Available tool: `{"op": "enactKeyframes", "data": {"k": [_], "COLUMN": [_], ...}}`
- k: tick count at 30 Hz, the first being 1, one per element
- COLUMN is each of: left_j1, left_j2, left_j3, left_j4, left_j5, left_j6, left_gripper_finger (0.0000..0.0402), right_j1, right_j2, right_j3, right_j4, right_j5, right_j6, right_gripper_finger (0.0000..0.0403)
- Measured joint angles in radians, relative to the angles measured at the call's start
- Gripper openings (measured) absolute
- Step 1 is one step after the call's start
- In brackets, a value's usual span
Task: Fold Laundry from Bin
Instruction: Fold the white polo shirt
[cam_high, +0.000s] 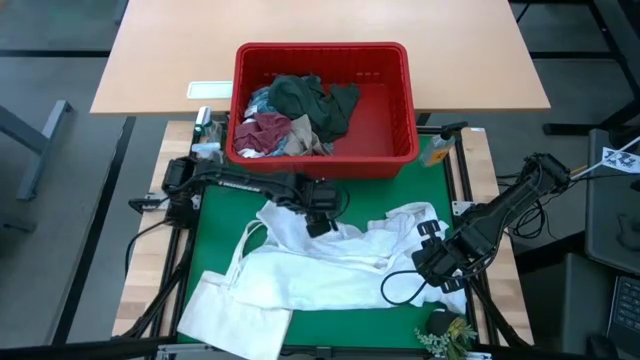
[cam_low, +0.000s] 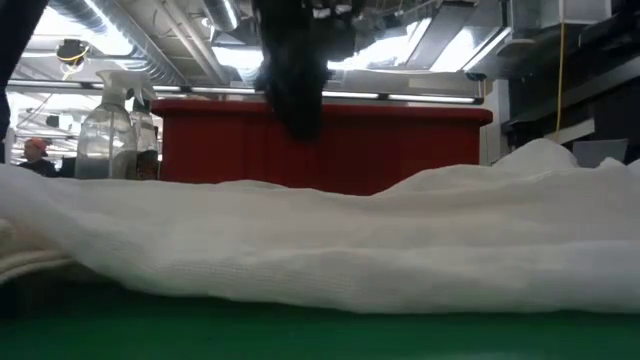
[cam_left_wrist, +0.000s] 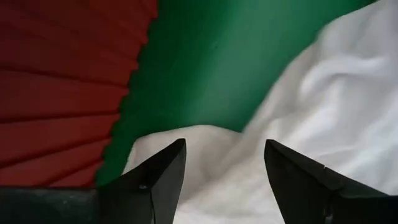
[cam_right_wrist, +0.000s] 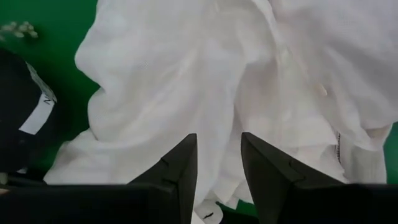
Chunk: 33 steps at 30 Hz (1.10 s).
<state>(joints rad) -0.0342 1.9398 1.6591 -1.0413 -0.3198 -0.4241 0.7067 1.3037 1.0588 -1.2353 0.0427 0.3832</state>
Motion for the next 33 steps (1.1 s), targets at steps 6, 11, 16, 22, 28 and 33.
{"op": "enactKeyframes", "data": {"k": [6, 11, 16, 22, 28, 33], "left_j1": [0.059, 0.085, 0.089, 0.092, 0.11, 0.135], "left_j2": [0.075, 0.128, 0.177, 0.232, 0.265, 0.269], "left_j3": [-0.018, -0.019, -0.019, -0.019, -0.015, -0.014], "left_j4": [-0.003, 0.002, 0.006, 0.014, 0.025, 0.028], "left_j5": [0.024, 0.025, 0.025, -0.006, 0.022, 0.135], "left_j6": [0.119, 0.26, 0.416, 0.535, 0.588, 0.63], "left_gripper_finger": [0.0206, 0.0203, 0.0202, 0.0202, 0.0202, 0.0198], "right_j1": [0.0, 0.0, 0.0, 0.0, 0.0, 0.0], "right_j2": [0.0, 0.0, 0.0, 0.0, 0.0, 0.0], "right_j3": [0.0, 0.0, 0.0, 0.0, 0.0, 0.0], "right_j4": [-0.008, -0.011, -0.011, -0.01, -0.009, -0.011], "right_j5": [0.011, 0.018, 0.018, 0.018, 0.018, 0.019], "right_j6": [-0.008, -0.019, -0.019, -0.019, -0.018, -0.018], "right_gripper_finger": [0.0124, 0.0124, 0.0124, 0.0124, 0.0124, 0.0124]}}
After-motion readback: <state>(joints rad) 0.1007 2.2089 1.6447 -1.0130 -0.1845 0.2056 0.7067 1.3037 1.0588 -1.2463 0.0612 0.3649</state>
